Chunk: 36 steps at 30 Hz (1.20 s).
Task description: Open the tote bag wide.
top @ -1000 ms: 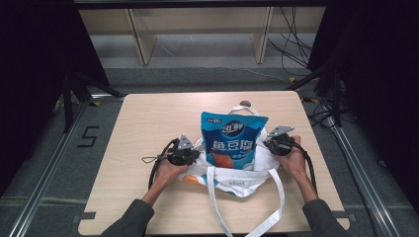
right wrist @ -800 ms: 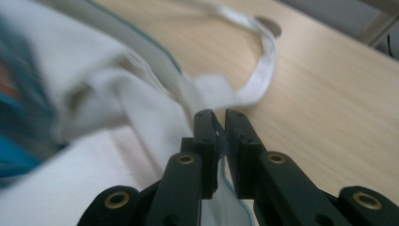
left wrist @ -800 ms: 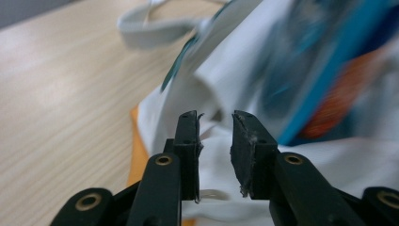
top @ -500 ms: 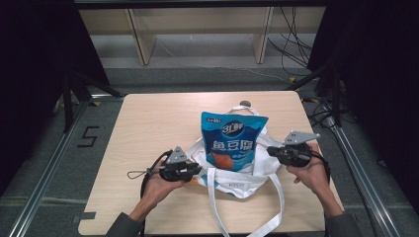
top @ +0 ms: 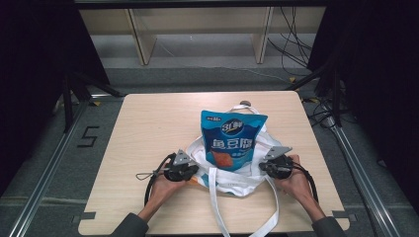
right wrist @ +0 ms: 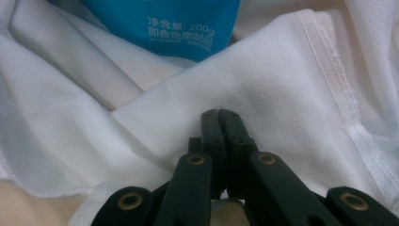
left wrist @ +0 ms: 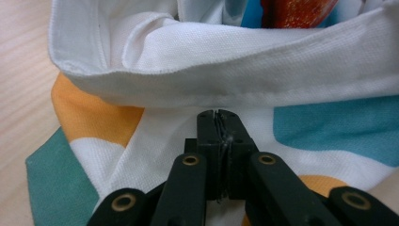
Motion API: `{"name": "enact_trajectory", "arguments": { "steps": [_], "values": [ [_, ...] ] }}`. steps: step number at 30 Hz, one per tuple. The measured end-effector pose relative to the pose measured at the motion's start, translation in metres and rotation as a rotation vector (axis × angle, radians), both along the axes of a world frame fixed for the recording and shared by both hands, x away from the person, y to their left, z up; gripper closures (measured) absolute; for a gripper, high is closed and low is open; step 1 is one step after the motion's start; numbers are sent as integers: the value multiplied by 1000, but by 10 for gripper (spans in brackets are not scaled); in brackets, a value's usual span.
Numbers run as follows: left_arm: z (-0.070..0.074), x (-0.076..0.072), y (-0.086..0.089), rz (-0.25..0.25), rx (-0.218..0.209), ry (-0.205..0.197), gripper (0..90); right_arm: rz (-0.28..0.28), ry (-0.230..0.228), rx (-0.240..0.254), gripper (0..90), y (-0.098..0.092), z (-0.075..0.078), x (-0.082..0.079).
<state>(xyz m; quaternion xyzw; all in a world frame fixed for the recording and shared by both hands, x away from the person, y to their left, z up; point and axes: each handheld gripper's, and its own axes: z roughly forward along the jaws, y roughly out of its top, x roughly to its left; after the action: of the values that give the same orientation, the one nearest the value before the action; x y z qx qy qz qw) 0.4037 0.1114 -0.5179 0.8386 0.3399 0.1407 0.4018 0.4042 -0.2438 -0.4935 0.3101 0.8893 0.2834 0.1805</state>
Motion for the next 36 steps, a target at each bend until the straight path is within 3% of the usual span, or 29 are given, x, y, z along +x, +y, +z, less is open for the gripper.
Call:
{"name": "enact_trajectory", "arguments": {
  "steps": [3, 4, 7, 8, 12, 16, 18, 20, 22, 23, 27, 30, 32, 35, 36],
  "values": [
    [0, 10, 3, 7, 25, -18, 880, -1, -14, -14, 899, 4, 0, 8],
    [-1, 12, 2, 15, -1, -11, 880, -3, -35, -16, 899, 5, -1, 12],
    [-1, 23, 3, 27, 15, -25, 889, -17, -33, 2, 899, 6, -2, 19],
    [0, 25, 4, 26, 29, -8, 890, -27, -22, 9, 899, 6, -2, 22],
    [0, 34, 3, 31, 29, -28, 890, -39, -25, 13, 899, 5, -2, 33],
    [-1, 42, 3, 48, 13, -19, 890, -67, -27, 49, 899, 5, -4, 42],
    [-1, 46, 3, 51, 20, -27, 890, -69, -44, 51, 900, 5, -5, 46],
    [-1, 49, 4, 44, 28, -27, 890, -66, -24, 36, 899, 5, -3, 48],
    [-2, 54, 5, 59, -1, -19, 890, -73, -31, 39, 899, 6, -4, 50],
    [-3, 56, 4, 78, -24, -21, 890, -68, -23, 39, 899, 6, -3, 51],
    [-1, 57, 4, 60, 9, -19, 890, -75, -38, 42, 899, 6, -4, 53],
    [-2, 56, 3, 72, -4, -18, 889, -75, -39, 39, 898, 6, -4, 53],
    [-1, 56, 4, 57, 15, -35, 887, -75, -40, 36, 896, 5, -4, 54],
    [-1, 56, 3, 71, -33, -16, 833, -84, -33, 67, 869, 4, -3, 53],
    [0, 56, 4, 66, -30, -14, 808, -92, -32, 81, 846, 3, -2, 53]
  ]
}}
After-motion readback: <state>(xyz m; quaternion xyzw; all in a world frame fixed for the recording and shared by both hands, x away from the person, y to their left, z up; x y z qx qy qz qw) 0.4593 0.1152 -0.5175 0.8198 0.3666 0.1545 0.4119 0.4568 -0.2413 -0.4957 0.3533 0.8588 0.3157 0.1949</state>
